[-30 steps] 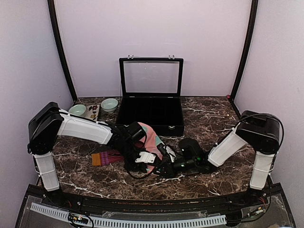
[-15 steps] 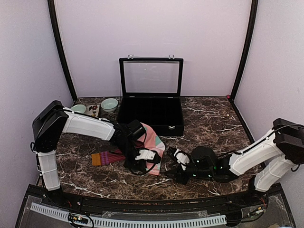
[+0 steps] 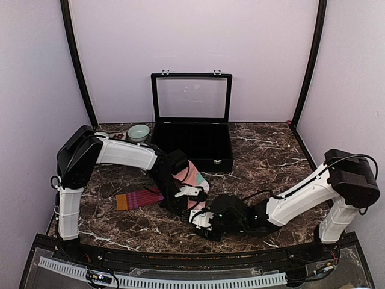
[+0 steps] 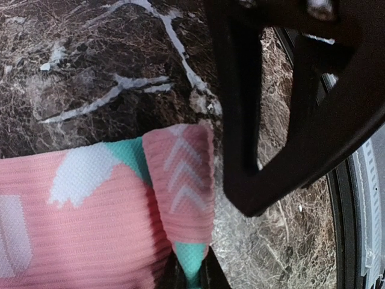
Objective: Roll the socks
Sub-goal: Roll the sock at the center of the board.
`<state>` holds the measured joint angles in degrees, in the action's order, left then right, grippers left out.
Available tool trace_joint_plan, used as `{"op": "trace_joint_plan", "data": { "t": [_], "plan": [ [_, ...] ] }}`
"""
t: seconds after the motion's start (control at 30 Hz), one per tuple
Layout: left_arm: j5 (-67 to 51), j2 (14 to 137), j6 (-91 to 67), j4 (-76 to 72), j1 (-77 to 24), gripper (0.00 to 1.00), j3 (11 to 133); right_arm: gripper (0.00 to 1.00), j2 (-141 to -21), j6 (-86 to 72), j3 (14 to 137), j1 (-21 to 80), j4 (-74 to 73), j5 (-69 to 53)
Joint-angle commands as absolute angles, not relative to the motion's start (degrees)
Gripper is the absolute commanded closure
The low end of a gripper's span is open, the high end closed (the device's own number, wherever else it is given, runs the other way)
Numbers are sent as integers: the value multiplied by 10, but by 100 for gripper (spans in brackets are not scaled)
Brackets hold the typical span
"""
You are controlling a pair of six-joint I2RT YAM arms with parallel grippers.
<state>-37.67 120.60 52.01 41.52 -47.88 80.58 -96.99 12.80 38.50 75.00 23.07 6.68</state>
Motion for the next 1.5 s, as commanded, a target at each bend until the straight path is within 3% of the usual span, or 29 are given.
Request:
{"op": "trace_joint_plan", "data": {
  "t": [0.0,0.63,1.07,1.17,1.37,1.47],
  "plan": [
    [-331,1255,550,497,-481,99,797,55,-1004,210,414,750,237,88],
    [-312,1294,578,544,-481,99,845,60,-1046,172,385,709,303,65],
    [-294,1296,582,566,-481,90,861,63,-1096,73,338,692,357,22],
    [-283,1297,577,564,-481,82,861,63,-1104,57,338,688,354,8],
    [-285,1260,544,544,-456,50,852,68,-1106,19,327,672,344,-13],
    [-283,1221,536,530,-438,45,827,70,-1104,9,324,666,331,-24]
  ]
}}
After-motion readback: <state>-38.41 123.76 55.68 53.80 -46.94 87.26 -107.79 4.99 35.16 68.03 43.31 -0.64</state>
